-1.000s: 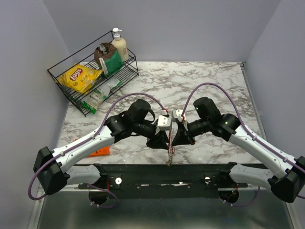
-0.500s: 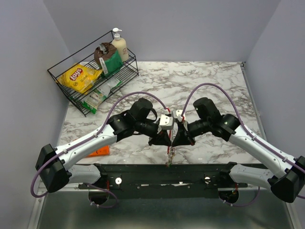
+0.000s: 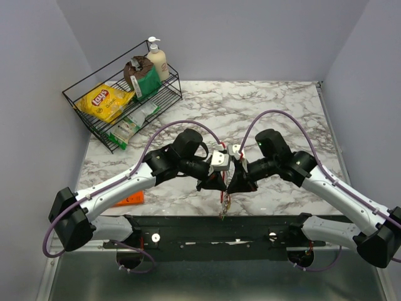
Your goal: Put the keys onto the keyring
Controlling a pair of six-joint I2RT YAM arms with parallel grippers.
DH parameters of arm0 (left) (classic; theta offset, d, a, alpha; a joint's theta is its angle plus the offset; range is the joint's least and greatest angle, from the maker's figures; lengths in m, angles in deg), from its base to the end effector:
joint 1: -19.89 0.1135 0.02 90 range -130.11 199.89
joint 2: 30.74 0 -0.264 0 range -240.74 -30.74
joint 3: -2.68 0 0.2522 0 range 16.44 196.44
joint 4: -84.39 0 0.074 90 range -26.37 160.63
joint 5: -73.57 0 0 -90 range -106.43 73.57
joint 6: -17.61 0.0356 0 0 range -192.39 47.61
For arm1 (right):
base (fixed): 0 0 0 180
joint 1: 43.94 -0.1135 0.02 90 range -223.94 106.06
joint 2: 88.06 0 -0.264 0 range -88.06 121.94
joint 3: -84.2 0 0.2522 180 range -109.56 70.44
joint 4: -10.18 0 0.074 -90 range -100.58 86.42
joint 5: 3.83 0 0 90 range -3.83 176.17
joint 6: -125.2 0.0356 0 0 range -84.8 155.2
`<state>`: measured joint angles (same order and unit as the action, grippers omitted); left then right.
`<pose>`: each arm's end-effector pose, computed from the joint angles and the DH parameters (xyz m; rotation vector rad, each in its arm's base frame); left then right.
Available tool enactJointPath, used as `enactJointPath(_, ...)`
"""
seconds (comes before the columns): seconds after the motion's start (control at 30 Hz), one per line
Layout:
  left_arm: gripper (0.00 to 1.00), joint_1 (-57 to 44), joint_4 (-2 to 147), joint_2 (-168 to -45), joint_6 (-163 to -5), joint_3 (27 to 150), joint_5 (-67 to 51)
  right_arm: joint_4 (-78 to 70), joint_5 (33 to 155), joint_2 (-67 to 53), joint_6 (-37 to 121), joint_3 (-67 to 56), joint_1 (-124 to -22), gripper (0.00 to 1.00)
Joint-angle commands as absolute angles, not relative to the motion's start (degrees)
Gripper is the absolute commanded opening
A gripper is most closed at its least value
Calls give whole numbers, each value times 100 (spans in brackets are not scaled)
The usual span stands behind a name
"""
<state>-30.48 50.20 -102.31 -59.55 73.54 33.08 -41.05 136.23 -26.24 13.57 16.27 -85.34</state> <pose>0.1503 -0.2240 0.3053 1.5750 1.5678 -1.3059 0.1428 0.1623 0.3044 -1.5479 1.6934 1.1960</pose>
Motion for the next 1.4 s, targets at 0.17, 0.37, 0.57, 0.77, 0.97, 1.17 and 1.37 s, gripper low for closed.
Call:
enactJointPath(0.17, 0, -3012, 5796, -9851, -6360, 6882, 2866, -3672, 13618, -3102, 1393, 1753, -8577, 37)
enactJointPath(0.37, 0, -3012, 6051, -9754, -6509, 6707, 2751, -3636, 13530, -3207, 1437, 1744, -8577, 44)
enactJointPath(0.57, 0, -3012, 6945, -9420, -6931, 6241, 2418, -3443, 13074, -3549, 1647, 1779, -8577, 48)
enactJointPath(0.77, 0, -3021, 8684, -8954, -7695, 5407, 1935, -2881, 12353, -4042, 2130, 2051, -8577, 63)
enactJointPath(0.97, 0, -3021, 10293, -8822, -8231, 4765, 1671, -2424, 11931, -4332, 2675, 2271, -8577, 71)
enactJointPath(1.17, 0, -3021, 12033, -8910, -8628, 4141, 1460, -2335, 11473, -4367, 3361, 2333, -8577, 71)
enactJointPath(1.37, 0, -3021, 13309, -9077, -8584, 3692, 1240, -2336, 10893, -4438, 3950, 2342, -8568, 67)
